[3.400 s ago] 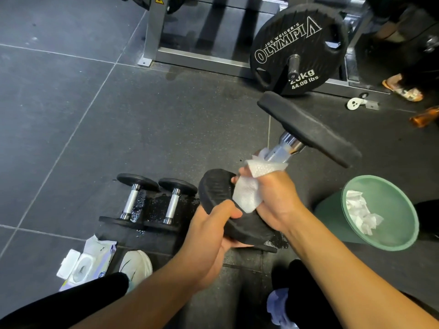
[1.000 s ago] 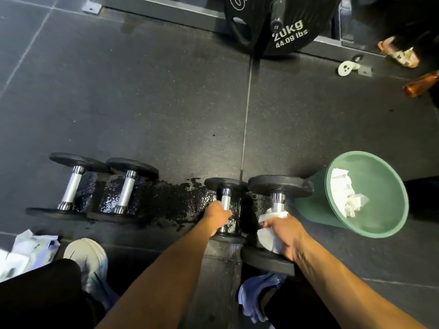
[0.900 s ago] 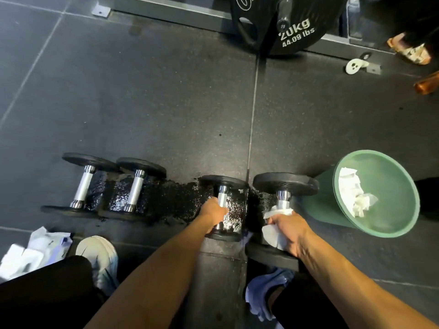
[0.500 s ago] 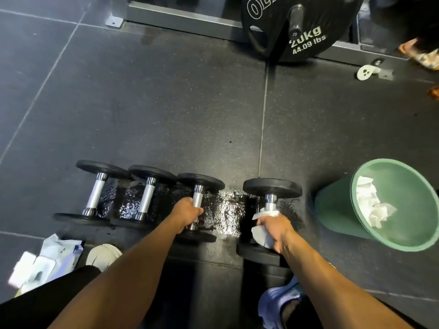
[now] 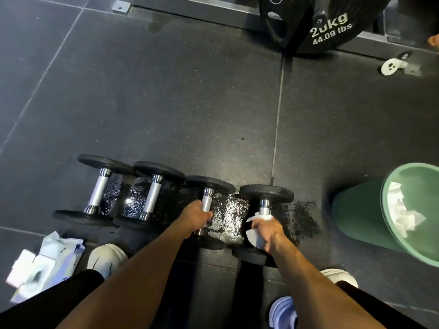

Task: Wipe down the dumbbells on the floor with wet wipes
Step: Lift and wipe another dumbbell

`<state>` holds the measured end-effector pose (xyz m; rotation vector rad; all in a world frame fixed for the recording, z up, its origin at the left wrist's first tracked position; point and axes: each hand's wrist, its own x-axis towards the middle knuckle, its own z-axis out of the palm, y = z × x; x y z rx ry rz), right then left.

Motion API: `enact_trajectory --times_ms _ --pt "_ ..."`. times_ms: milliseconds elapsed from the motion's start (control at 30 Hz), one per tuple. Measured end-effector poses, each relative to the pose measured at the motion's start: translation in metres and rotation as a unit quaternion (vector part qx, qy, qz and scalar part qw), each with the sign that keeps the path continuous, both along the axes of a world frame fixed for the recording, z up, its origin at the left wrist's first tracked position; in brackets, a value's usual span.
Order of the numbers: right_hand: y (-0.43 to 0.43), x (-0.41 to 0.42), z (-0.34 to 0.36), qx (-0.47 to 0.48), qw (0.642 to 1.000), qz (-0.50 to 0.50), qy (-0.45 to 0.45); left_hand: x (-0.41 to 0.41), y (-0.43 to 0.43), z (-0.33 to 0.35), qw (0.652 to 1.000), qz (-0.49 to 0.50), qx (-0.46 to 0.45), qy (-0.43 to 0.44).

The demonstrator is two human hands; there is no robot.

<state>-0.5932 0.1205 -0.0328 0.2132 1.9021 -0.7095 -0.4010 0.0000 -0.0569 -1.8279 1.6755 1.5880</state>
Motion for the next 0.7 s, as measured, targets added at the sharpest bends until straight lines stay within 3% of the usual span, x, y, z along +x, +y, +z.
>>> enact_trajectory --times_ms 367,700 --pt "-0.007 0.009 -0.016 0.021 0.999 0.040 -0.003 0.002 0.004 -0.003 1.000 0.000 -0.007 -0.009" --pt "-0.006 0.002 0.009 0.010 0.984 0.157 0.087 -0.003 0.007 0.054 0.986 -0.137 -0.045 -0.089"
